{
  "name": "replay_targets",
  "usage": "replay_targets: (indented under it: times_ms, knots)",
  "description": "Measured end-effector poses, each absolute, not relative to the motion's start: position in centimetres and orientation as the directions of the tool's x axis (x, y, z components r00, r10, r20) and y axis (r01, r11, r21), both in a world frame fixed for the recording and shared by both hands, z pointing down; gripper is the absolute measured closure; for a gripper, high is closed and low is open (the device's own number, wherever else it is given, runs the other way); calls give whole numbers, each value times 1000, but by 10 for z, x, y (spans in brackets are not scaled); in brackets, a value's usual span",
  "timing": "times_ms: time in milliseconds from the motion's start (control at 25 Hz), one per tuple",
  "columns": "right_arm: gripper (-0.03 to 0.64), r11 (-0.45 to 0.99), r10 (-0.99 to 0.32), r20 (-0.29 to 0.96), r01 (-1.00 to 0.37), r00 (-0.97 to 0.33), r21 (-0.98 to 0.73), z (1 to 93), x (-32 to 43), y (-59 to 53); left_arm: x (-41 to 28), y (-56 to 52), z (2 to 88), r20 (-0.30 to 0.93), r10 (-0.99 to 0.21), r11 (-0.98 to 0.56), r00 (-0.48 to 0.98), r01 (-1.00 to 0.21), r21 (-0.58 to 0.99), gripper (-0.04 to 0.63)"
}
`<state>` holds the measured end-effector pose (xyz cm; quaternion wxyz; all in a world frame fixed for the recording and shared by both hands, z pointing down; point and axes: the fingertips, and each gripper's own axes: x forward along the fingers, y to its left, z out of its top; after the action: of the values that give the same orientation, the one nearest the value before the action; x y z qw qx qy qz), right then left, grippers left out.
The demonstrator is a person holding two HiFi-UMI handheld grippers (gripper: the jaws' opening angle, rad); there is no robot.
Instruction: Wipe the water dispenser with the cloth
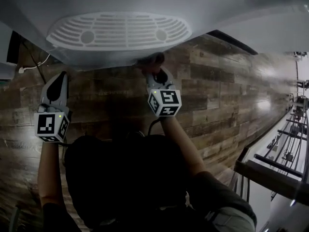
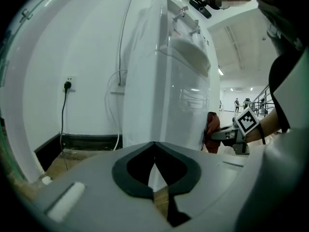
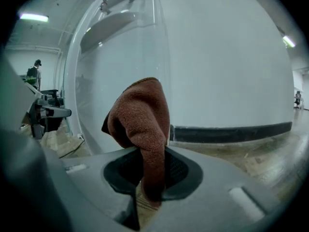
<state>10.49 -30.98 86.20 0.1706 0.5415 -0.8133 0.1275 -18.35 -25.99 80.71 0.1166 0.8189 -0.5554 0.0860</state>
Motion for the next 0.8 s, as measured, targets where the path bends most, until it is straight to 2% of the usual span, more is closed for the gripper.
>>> replay_targets:
  times_ms: [240, 440, 640, 800]
  knots:
    - [555, 438, -749, 558, -899, -358, 12, 947, 101, -309, -170, -249, 850, 319, -848, -411, 423, -905, 106, 577]
    - [555, 363, -763, 560, -931, -324, -43, 958, 114, -302, -156, -249, 850, 293, -831, -461, 473, -880, 113, 577]
    - [555, 323, -820, 415, -917, -394, -232, 870, 111, -287, -159, -255, 816, 233, -853, -447, 467, -884, 134, 577]
    - [555, 319, -904, 226, -925, -363, -209, 749, 116, -291, -162, -262, 752, 148, -882, -437, 447, -894, 95, 577]
